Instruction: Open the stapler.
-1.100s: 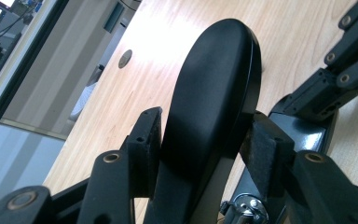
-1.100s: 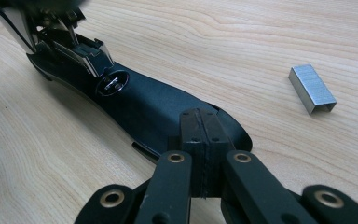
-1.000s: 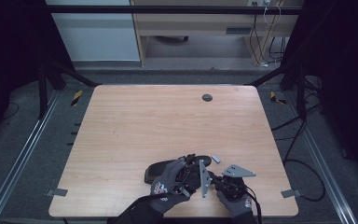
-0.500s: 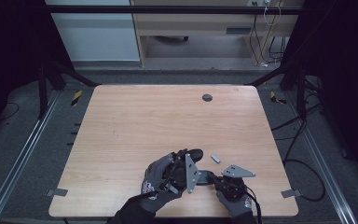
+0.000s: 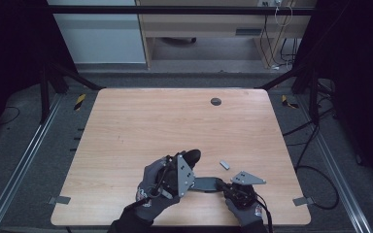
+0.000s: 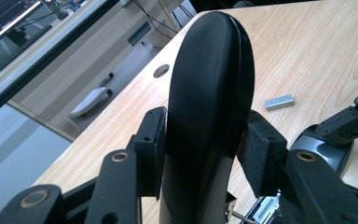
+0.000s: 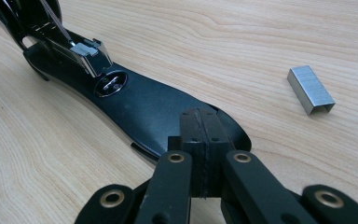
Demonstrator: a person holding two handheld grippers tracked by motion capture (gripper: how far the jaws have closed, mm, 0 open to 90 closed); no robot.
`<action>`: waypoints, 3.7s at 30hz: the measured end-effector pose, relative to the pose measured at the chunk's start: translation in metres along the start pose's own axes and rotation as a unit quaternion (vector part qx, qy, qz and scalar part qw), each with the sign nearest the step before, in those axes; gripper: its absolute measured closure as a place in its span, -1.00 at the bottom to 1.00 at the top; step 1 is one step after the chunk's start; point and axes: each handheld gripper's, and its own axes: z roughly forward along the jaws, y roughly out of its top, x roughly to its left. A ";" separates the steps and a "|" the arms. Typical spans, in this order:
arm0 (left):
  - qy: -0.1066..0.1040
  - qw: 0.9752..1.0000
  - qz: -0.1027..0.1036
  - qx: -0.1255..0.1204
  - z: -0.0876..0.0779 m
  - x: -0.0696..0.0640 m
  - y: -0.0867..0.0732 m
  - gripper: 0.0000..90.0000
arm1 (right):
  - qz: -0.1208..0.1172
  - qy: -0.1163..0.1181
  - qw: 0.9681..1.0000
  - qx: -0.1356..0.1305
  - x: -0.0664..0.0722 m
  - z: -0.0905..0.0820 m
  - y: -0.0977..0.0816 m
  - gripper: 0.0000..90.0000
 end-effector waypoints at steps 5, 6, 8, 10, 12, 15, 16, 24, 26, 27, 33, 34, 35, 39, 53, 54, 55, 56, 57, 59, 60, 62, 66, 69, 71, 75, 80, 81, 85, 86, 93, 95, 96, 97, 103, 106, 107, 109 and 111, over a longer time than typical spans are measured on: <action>0.003 1.000 -0.009 -0.004 -0.004 0.004 -0.002 0.22 | 0.001 0.001 1.000 0.000 0.000 0.000 0.000 1.00; 0.003 1.000 -0.010 -0.005 -0.004 0.005 -0.002 0.23 | 0.000 0.001 1.000 0.000 0.000 0.000 0.000 1.00; 0.004 1.000 -0.015 -0.009 -0.006 0.007 -0.004 0.23 | 0.001 0.001 1.000 -0.001 0.000 0.000 0.000 1.00; 0.004 1.000 -0.021 -0.012 -0.008 0.009 -0.005 0.23 | 0.001 0.001 1.000 -0.001 0.000 0.000 0.000 1.00; 0.004 1.000 -0.025 -0.013 -0.009 0.010 -0.006 0.23 | 0.001 0.001 1.000 -0.001 0.000 0.000 0.000 1.00; 0.006 0.999 -0.035 -0.018 -0.012 0.015 -0.008 0.24 | 0.001 0.001 1.000 -0.001 0.000 0.000 0.000 1.00; 0.007 0.999 -0.037 -0.019 -0.013 0.016 -0.009 0.24 | 0.000 0.001 1.000 -0.001 0.000 0.000 0.000 1.00; 0.009 0.997 -0.063 -0.030 -0.021 0.025 -0.015 0.25 | 0.001 0.000 1.000 -0.001 0.000 0.000 0.000 1.00; 0.010 0.997 -0.070 -0.033 -0.023 0.028 -0.017 0.25 | 0.001 0.000 1.000 -0.001 0.000 0.000 0.000 1.00; 0.010 0.997 -0.073 -0.035 -0.024 0.029 -0.018 0.25 | 0.000 0.000 1.000 -0.001 0.000 0.000 0.000 1.00; 0.014 0.996 -0.082 -0.038 -0.029 0.034 -0.022 0.27 | -0.001 0.000 1.000 0.000 0.001 0.001 0.000 1.00; 0.014 0.995 -0.085 -0.040 -0.030 0.035 -0.023 0.27 | 0.001 -0.001 1.000 0.001 0.001 0.000 0.000 1.00; 0.018 0.995 -0.091 -0.041 -0.032 0.039 -0.026 0.27 | 0.001 -0.001 1.000 0.001 0.001 0.000 0.000 1.00; 0.019 0.993 -0.106 -0.044 -0.038 0.045 -0.031 0.28 | 0.001 -0.001 1.000 0.002 0.001 0.000 0.001 1.00; 0.031 0.988 -0.137 -0.058 -0.049 0.056 -0.045 0.29 | 0.001 0.000 1.000 0.000 0.000 0.001 0.000 1.00; 0.032 0.988 -0.140 -0.059 -0.050 0.056 -0.046 0.29 | 0.001 0.001 1.000 0.000 0.000 0.001 0.000 1.00; 0.033 0.988 -0.141 -0.060 -0.050 0.056 -0.046 0.29 | 0.001 0.001 1.000 0.000 0.000 0.001 0.000 1.00; 0.033 0.987 -0.142 -0.059 -0.050 0.057 -0.047 0.29 | 0.001 0.001 1.000 0.000 0.000 0.001 0.000 1.00; 0.033 0.987 -0.145 -0.059 -0.051 0.057 -0.047 0.29 | 0.001 0.001 1.000 0.000 0.000 0.001 0.000 1.00; 0.032 0.987 -0.146 -0.060 -0.051 0.058 -0.048 0.29 | 0.001 0.001 1.000 0.000 0.000 0.001 0.000 1.00; 0.033 0.987 -0.148 -0.059 -0.052 0.059 -0.049 0.29 | 0.001 0.001 1.000 0.000 0.000 0.001 0.000 1.00; 0.032 0.986 -0.152 -0.060 -0.053 0.061 -0.051 0.29 | 0.001 0.001 1.000 0.000 0.000 0.001 0.000 1.00; 0.035 0.984 -0.164 -0.064 -0.056 0.065 -0.057 0.29 | 0.000 0.001 1.000 0.000 0.000 0.001 0.000 1.00; 0.035 0.981 -0.178 -0.070 -0.059 0.068 -0.062 0.29 | -0.001 0.001 1.000 0.000 0.000 0.001 0.000 1.00; 0.036 0.979 -0.185 -0.072 -0.060 0.070 -0.065 0.29 | -0.001 0.002 1.000 -0.001 0.000 0.001 0.000 1.00; 0.039 0.978 -0.192 -0.075 -0.063 0.072 -0.070 0.28 | -0.001 0.002 1.000 -0.001 0.000 0.001 0.000 1.00; 0.049 0.970 -0.224 -0.078 -0.070 0.081 -0.086 0.26 | 0.001 0.002 1.000 0.000 0.000 0.001 0.000 1.00; 0.049 0.970 -0.224 -0.078 -0.070 0.081 -0.086 0.26 | 0.001 0.002 1.000 0.000 0.000 0.001 0.000 1.00; 0.053 0.964 -0.248 -0.079 -0.075 0.087 -0.101 0.25 | 0.003 0.002 1.000 0.000 0.000 0.001 0.000 1.00; 0.054 0.963 -0.252 -0.079 -0.075 0.088 -0.103 0.24 | 0.001 0.002 1.000 -0.001 0.000 0.001 0.000 1.00; 0.056 0.957 -0.273 -0.077 -0.079 0.095 -0.117 0.22 | 0.002 0.003 1.000 -0.001 0.000 0.001 0.000 1.00; 0.056 0.956 -0.278 -0.075 -0.080 0.097 -0.121 0.21 | 0.002 0.003 1.000 -0.001 0.000 0.001 0.000 1.00; 0.056 0.955 -0.280 -0.076 -0.080 0.097 -0.122 0.21 | 0.002 0.003 1.000 -0.001 0.000 0.001 0.000 1.00; 0.057 0.955 -0.280 -0.076 -0.080 0.097 -0.123 0.20 | 0.002 0.003 1.000 -0.002 0.000 0.001 0.000 1.00; 0.063 0.954 -0.286 -0.070 -0.082 0.099 -0.131 0.16 | 0.002 0.003 1.000 -0.001 0.000 0.001 0.000 1.00; 0.066 0.953 -0.289 -0.066 -0.082 0.100 -0.136 0.14 | 0.004 0.005 1.000 0.000 0.000 0.001 0.000 1.00; 0.066 0.953 -0.289 -0.066 -0.082 0.100 -0.136 0.14 | 0.004 0.005 1.000 0.000 0.000 0.001 0.000 1.00; 0.067 0.954 -0.284 -0.066 -0.081 0.100 -0.137 0.13 | 0.003 0.004 1.000 0.000 0.000 0.001 0.000 1.00; 0.066 0.956 -0.278 -0.063 -0.082 0.100 -0.136 0.12 | 0.003 0.004 1.000 0.000 0.000 0.001 0.000 1.00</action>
